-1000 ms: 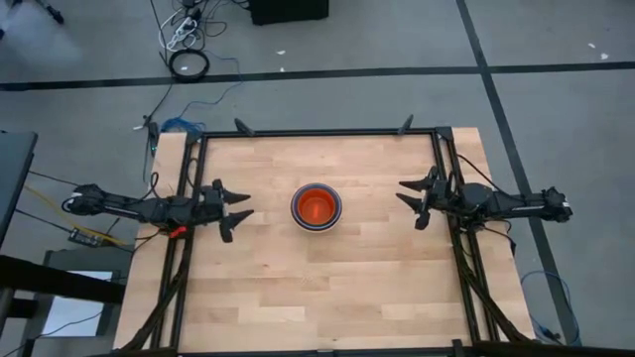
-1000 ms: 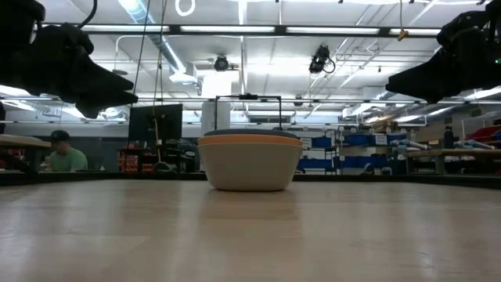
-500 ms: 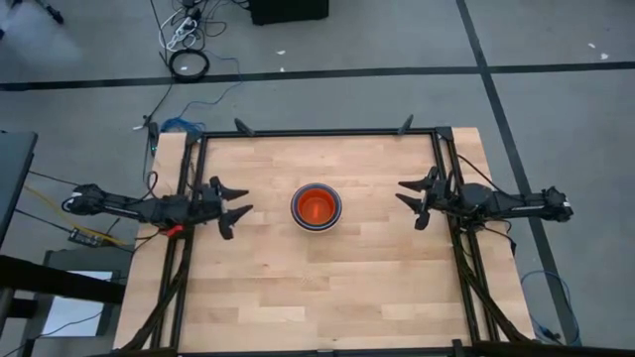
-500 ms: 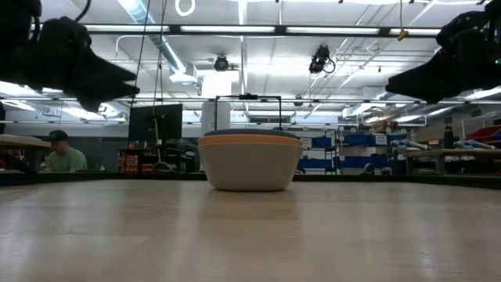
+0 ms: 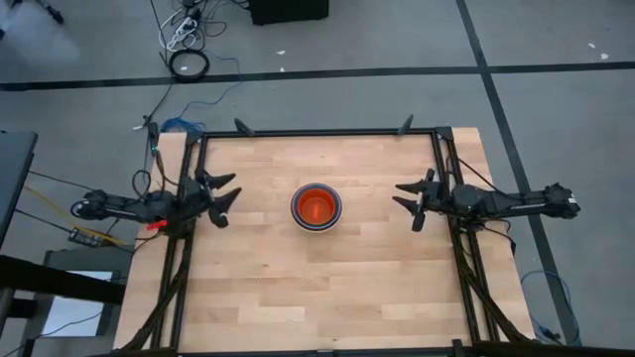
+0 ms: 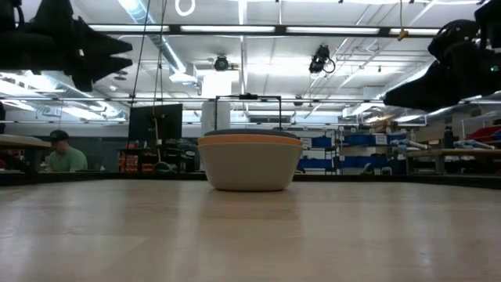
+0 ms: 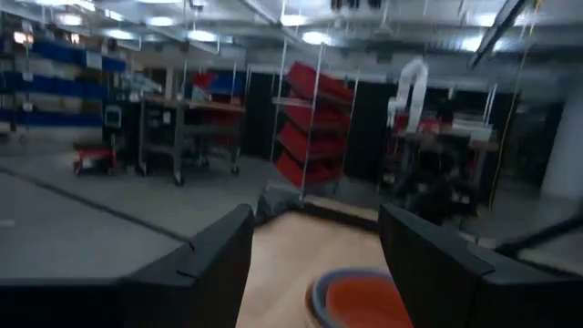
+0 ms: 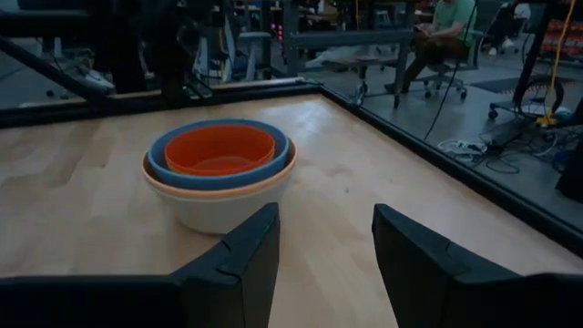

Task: Nest bowls inside each other
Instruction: Return to Home Position

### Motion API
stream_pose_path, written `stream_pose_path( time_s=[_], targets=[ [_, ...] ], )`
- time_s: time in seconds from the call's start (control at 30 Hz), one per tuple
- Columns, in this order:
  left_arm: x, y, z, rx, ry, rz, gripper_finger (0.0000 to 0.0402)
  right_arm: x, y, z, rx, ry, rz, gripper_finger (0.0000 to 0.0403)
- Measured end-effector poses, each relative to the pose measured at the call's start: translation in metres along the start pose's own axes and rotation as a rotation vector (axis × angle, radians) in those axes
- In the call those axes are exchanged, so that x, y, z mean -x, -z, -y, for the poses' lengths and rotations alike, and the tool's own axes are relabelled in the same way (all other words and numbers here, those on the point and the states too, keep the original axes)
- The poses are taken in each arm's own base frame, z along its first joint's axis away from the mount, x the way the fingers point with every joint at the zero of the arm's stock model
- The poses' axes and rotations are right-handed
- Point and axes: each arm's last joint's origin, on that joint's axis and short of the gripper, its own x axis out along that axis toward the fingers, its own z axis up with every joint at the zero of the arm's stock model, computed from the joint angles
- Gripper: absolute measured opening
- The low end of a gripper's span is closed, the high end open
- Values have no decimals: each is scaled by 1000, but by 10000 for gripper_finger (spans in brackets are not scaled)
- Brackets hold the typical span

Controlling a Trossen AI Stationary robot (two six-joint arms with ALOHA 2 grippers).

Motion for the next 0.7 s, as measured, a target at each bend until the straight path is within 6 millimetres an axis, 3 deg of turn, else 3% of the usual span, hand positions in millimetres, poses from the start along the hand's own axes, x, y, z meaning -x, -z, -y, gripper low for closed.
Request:
stream_pose_path(
  time_s=[0.7],
  targets=[
    [0, 3, 0, -63, 9, -45, 245, -1, 0, 0, -28, 1, 9, 166]
  ],
)
